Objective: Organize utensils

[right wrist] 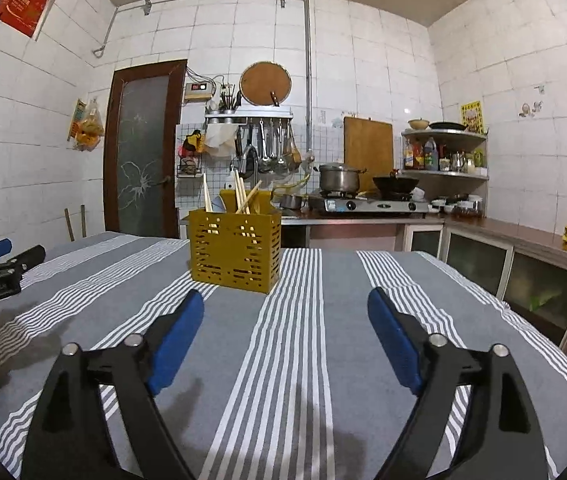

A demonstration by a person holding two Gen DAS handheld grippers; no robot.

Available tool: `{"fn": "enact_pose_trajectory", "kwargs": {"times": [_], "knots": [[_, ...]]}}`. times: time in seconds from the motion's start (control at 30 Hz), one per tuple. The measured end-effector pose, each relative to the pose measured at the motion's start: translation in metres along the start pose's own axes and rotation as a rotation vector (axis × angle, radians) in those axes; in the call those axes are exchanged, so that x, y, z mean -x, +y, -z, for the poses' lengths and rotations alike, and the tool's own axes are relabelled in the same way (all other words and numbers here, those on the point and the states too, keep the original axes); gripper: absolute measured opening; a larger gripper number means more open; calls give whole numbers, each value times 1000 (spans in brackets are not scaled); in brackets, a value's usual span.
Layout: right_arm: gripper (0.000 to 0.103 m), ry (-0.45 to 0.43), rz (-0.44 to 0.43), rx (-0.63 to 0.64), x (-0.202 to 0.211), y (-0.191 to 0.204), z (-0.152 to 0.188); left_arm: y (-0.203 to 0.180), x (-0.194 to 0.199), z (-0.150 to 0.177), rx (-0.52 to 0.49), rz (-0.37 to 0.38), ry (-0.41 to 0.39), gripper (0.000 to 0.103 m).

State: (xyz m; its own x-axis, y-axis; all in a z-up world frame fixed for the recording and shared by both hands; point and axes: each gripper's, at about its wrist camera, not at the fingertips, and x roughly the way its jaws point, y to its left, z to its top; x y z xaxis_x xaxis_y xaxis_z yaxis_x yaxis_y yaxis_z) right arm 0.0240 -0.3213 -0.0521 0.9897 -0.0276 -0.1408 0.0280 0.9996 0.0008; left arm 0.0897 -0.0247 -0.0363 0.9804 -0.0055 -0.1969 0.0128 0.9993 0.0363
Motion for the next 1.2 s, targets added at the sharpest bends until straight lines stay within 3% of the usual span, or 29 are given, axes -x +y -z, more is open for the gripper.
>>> {"fn": "enact_pose_trajectory", "kwargs": {"times": [0.13, 1.2], "knots": [[85, 8, 13, -21, -1, 0, 1, -8, 2, 1, -51, -5, -4, 98], [89, -6, 18, -65, 4, -8, 6, -2, 3, 0, -35, 23, 19, 98]]}}
